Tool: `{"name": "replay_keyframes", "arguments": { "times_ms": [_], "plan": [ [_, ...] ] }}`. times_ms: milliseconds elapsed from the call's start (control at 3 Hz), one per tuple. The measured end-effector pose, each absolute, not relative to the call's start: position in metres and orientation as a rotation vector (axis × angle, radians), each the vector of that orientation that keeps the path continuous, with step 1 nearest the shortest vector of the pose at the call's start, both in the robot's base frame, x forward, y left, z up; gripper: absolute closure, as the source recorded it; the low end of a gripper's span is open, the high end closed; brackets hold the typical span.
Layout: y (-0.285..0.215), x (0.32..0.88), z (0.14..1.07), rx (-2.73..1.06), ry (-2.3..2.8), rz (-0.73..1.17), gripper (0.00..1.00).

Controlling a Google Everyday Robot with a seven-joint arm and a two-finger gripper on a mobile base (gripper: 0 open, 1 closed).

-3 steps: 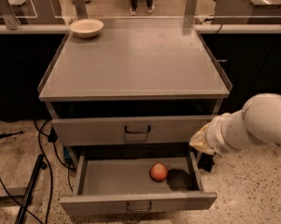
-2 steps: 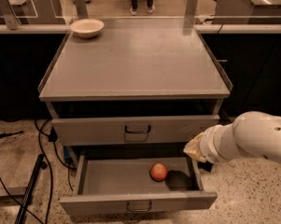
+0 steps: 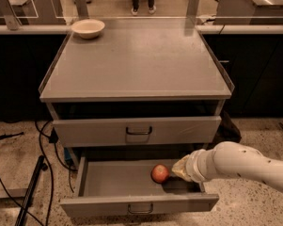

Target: Pick apple from middle drawer and place on counter

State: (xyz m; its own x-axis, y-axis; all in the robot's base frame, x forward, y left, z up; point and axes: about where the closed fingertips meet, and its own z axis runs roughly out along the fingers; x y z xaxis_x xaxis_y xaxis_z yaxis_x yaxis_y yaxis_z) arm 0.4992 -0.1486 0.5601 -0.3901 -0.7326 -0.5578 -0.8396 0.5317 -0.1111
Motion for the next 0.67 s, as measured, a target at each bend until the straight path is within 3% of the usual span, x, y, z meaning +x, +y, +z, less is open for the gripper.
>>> {"name": "replay_keyframes", "arguments": {
  "times_ms": [667],
  "plan": [
    [-0.159,0.502,0.535,-1.258,2.231,0.239,1.0]
  ]
}}
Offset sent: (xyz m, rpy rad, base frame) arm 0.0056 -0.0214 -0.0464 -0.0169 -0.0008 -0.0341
